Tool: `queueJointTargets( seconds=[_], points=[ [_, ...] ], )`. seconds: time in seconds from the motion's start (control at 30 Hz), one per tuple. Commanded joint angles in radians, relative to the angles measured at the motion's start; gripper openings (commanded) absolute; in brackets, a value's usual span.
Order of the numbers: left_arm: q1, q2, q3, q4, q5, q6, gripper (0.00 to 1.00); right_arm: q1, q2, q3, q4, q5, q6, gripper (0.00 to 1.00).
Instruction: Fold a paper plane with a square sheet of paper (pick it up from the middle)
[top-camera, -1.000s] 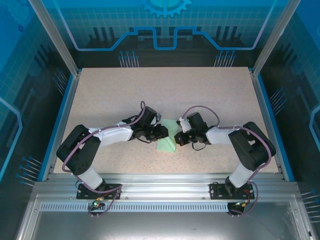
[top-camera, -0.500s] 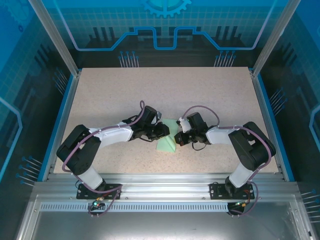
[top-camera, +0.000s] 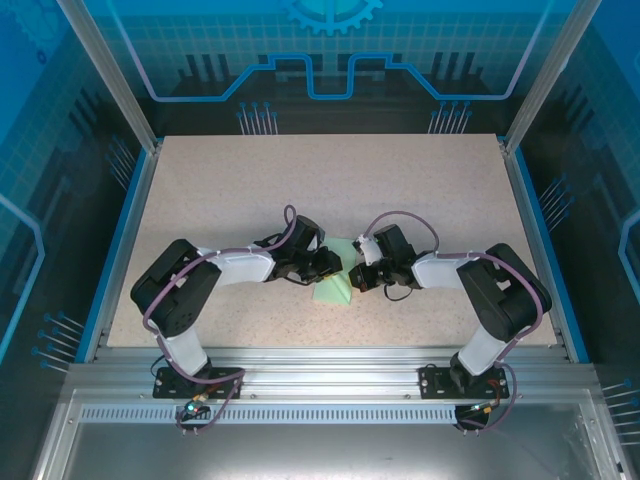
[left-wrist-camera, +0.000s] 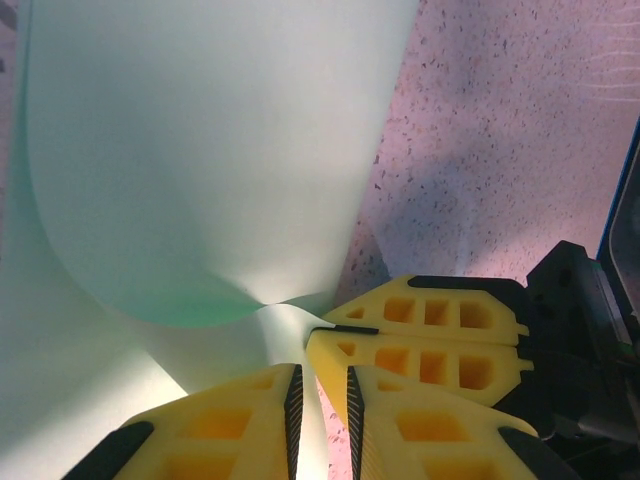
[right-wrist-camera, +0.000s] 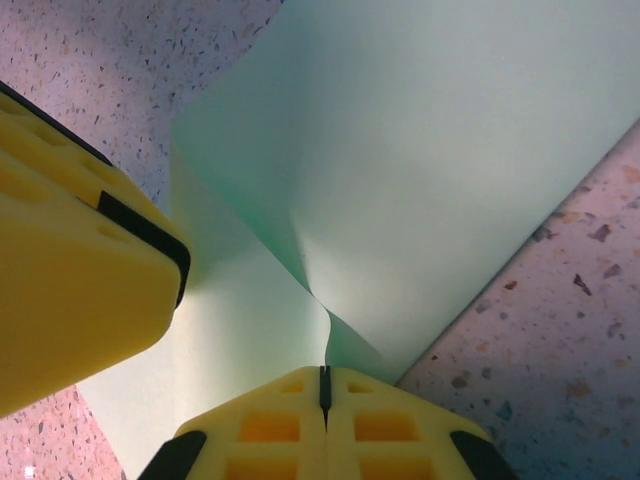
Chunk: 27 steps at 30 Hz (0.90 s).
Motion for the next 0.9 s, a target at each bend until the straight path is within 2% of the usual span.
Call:
queueJointTargets(
  seconds=[0.0,0.43,0.87],
  points=[
    [-0.009,0.015,-0.011,0.018,-0.017,-0.014,0.23,0.015,-0.018,0.028,-0.014,-0.028,0.004,0.01],
    [-0.009,0.019,-0.021,0.009,-0.032,-0.013,0.23,0.009,0.008,0.048,-0.034,-0.022,-0.005,0.01],
    [-0.011,0.005,-0.013,0.009,-0.011,0.006,0.26,0.011,-0.019,-0.009,-0.009,-0.040,0.013,0.01]
  ],
)
